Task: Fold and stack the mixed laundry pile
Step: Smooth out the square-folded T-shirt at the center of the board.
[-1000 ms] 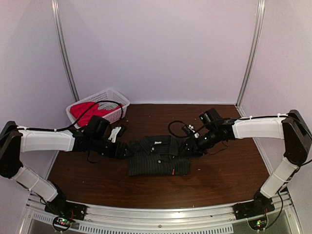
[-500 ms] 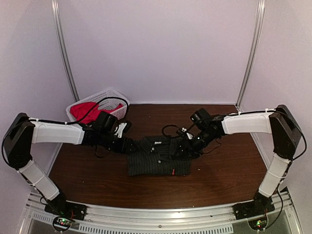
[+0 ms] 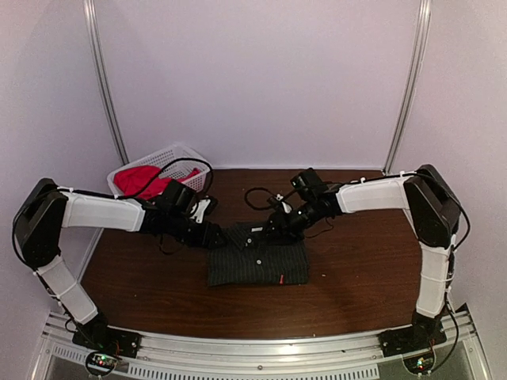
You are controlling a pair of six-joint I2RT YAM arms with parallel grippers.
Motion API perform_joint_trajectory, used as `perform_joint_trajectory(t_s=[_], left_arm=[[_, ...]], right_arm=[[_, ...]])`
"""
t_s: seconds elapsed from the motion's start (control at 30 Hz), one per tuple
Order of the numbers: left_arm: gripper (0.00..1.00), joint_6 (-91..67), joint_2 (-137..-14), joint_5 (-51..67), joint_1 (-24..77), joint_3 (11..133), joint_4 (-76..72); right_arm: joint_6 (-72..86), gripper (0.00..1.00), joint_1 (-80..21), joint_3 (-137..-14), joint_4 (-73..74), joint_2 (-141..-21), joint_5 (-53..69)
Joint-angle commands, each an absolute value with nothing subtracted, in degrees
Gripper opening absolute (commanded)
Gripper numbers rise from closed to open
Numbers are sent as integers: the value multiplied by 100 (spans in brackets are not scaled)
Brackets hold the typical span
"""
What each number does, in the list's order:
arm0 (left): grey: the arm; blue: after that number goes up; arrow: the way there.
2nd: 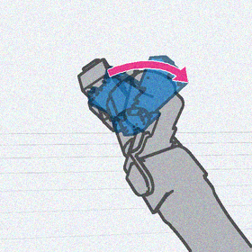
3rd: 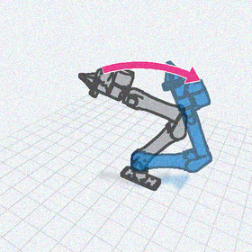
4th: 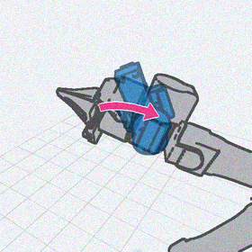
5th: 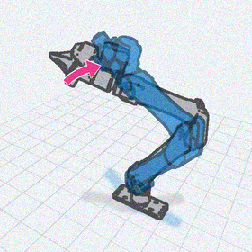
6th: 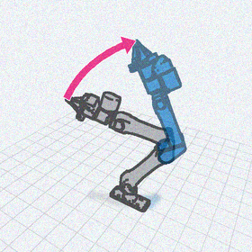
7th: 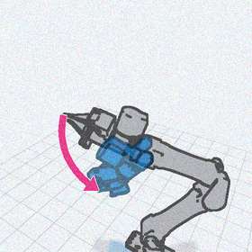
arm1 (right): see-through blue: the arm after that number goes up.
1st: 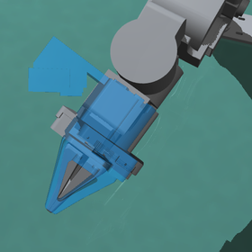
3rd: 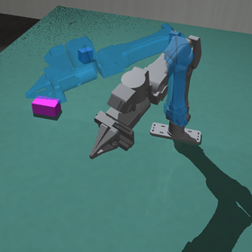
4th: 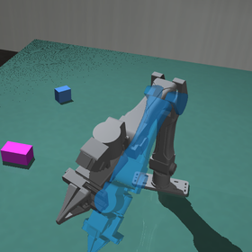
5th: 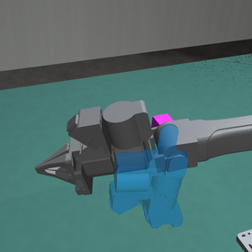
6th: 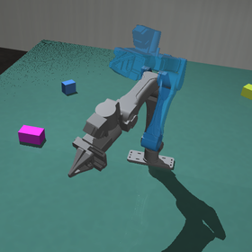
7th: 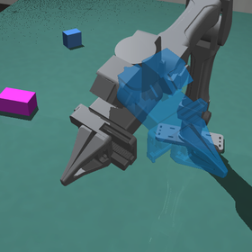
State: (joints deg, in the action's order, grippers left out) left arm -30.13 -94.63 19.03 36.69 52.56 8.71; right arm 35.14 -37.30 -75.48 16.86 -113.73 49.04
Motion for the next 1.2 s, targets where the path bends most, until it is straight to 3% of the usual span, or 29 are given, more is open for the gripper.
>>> perform_joint_trajectory(t_s=[0.0, 0.17, 0.53, 0.63, 0.8, 0.97, 1.03, 1.07, 1.17], left_arm=[[63, -2981, -9659, 1897, 3630, 5537, 630], [58, -2997, -10025, 2098, 3630, 5738, 438], [33, -3214, -11352, 1996, 3691, 6511, 615], [32, -3279, -11371, 1903, 3691, 6416, 729], [49, -3090, -10756, 2170, 3726, 6351, 564], [67, -3127, -9975, 1719, 3656, 6527, 1073], [82, -3214, -9579, 1463, 3531, 6439, 1194], [95, -3243, -9405, 1352, 3472, 6382, 1245], [98, -3268, -8989, 1130, 3308, 6254, 1481]], right_arm=[[3858, 43, -3683, -7798, 926, -11733, 5152], [4165, 43, -3597, -7701, 282, -12040, 5286], [4092, 43, -3439, -7135, 12, -12478, 5091], [3840, 43, -3323, -6963, 203, -12342, 4897], [2897, 45, -3162, -7144, 1222, -11905, 4480], [1902, 51, -3146, -7991, 2625, -11241, 3512], [1793, 55, -3149, -8236, 3001, -10950, 3108], [1774, 57, -3164, -8327, 3173, -10813, 2946], [1789, 61, -3339, -8403, 3552, -10426, 2474]])
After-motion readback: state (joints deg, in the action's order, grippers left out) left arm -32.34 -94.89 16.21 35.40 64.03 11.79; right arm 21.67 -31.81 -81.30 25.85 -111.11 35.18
